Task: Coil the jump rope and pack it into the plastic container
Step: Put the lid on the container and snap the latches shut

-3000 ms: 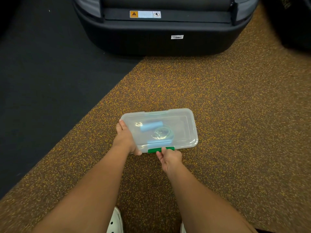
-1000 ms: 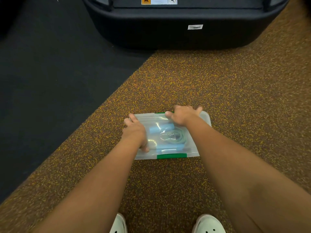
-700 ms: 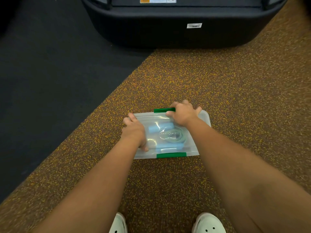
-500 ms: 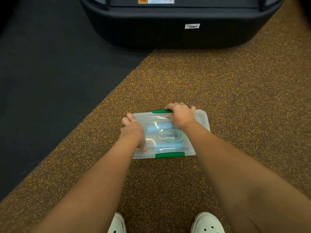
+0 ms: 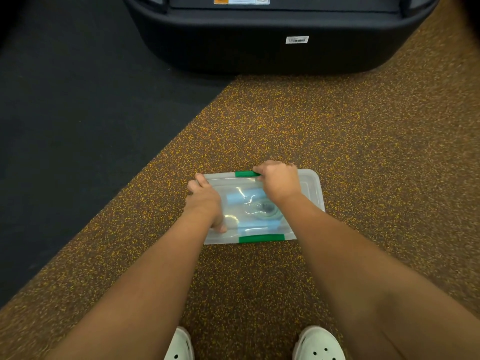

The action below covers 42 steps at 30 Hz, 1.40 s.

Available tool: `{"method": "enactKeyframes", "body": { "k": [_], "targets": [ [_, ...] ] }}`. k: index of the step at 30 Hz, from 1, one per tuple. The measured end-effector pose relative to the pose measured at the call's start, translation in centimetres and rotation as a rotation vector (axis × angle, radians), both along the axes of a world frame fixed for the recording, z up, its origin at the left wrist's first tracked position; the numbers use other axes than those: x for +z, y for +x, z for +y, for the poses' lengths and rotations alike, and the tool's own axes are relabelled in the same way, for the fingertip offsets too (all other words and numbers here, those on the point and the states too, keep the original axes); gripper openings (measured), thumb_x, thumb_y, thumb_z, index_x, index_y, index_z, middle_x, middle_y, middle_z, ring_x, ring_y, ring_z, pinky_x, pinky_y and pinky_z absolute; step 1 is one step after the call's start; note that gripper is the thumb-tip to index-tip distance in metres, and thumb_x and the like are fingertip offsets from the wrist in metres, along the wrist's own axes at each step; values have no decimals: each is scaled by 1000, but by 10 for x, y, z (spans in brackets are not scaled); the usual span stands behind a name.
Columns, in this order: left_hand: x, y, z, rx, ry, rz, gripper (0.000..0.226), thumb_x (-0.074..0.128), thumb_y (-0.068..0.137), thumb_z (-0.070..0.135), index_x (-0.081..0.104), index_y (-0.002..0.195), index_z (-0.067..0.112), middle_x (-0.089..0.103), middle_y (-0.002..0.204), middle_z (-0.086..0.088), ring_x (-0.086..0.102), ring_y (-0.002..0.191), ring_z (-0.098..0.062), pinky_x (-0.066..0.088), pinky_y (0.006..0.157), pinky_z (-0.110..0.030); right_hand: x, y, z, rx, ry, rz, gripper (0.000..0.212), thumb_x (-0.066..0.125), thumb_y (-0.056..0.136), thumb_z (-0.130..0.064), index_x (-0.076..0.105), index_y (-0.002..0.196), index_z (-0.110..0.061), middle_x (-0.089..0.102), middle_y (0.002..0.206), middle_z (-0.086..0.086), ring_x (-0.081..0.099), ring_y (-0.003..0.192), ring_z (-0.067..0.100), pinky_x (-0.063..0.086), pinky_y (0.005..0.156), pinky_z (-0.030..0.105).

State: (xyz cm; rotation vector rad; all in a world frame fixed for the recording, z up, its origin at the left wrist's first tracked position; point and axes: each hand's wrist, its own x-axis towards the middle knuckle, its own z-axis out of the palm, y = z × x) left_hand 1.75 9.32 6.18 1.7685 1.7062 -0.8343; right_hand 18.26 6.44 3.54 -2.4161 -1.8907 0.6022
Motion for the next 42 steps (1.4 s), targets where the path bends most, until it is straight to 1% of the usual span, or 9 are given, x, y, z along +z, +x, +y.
{"method": "enactKeyframes", "body": {
  "k": [5, 9, 12, 16, 21, 29, 33, 37, 42],
  "targets": [
    [1, -1, 0, -22, 0, -14, 151, 92, 50, 28, -26, 141, -2, 8, 148, -21, 38, 130, -41, 39, 103, -42, -5, 12, -5, -112, 3, 125, 38, 57, 92, -23, 57, 130, -24, 58, 135, 2, 49, 126, 23, 18, 116, 48],
    [2, -4, -1, -13, 4, -49, 150, 92, 52, 28, -25, 141, -1, 3, 151, -21, 34, 133, -42, 37, 105, -44, -5, 34, -27, -342, 56, 59, 47, 57, 91, -18, 49, 137, -17, 52, 138, 11, 41, 128, 30, 28, 113, 43],
    [2, -7, -1, 1, 4, -79, 152, 92, 50, 28, -25, 142, 0, -3, 153, -21, 28, 137, -43, 34, 107, -46, 5, 46, -42, -605, -29, 60, 45, 50, 95, -27, 44, 139, -22, 40, 145, 11, 33, 131, 33, 32, 108, 49],
    [5, -10, -2, 26, 10, -121, 149, 92, 51, 26, -23, 143, 3, -2, 154, -20, 28, 137, -43, 32, 107, -47, 10, 52, -56, -808, -117, 173, 46, 45, 98, -29, 36, 141, -17, 40, 141, 18, 44, 125, 41, 40, 97, 49],
    [6, -12, 1, 47, 50, -211, 148, 92, 51, 21, -21, 146, 11, 3, 153, -17, 28, 137, -41, 28, 110, -47, 11, 49, -58, -831, -139, 145, 32, 45, 96, -15, 46, 127, -7, 55, 124, 21, 54, 113, 41, 46, 90, 46],
    [8, -10, 7, 1, 84, -240, 144, 90, 54, 20, -19, 147, 16, -1, 156, -16, 23, 140, -40, 25, 111, -50, 11, 53, -61, -817, -128, 135, 32, 41, 93, -5, 52, 122, -8, 61, 114, 19, 60, 103, 38, 52, 84, 45],
    [8, -9, 7, -16, 83, -229, 143, 90, 56, 21, -20, 147, 15, -2, 156, -16, 22, 140, -40, 26, 111, -49, 11, 54, -61, -798, -131, 120, 41, 39, 90, 0, 49, 128, -10, 61, 116, 19, 60, 105, 38, 53, 85, 46],
    [9, -10, 6, -17, 78, -213, 142, 89, 57, 21, -20, 147, 14, 0, 156, -16, 24, 139, -40, 27, 110, -50, 12, 54, -61, -777, -133, 120, 53, 38, 90, 2, 38, 141, -14, 58, 124, 21, 57, 112, 38, 50, 91, 46],
    [7, -11, 7, -15, 77, -223, 144, 90, 55, 22, -20, 147, 15, 2, 155, -15, 27, 138, -40, 29, 109, -50, 13, 56, -59, -727, -165, 86, 54, 38, 90, 1, 35, 142, -13, 58, 119, 22, 55, 113, 39, 48, 90, 45]
  ]
}}
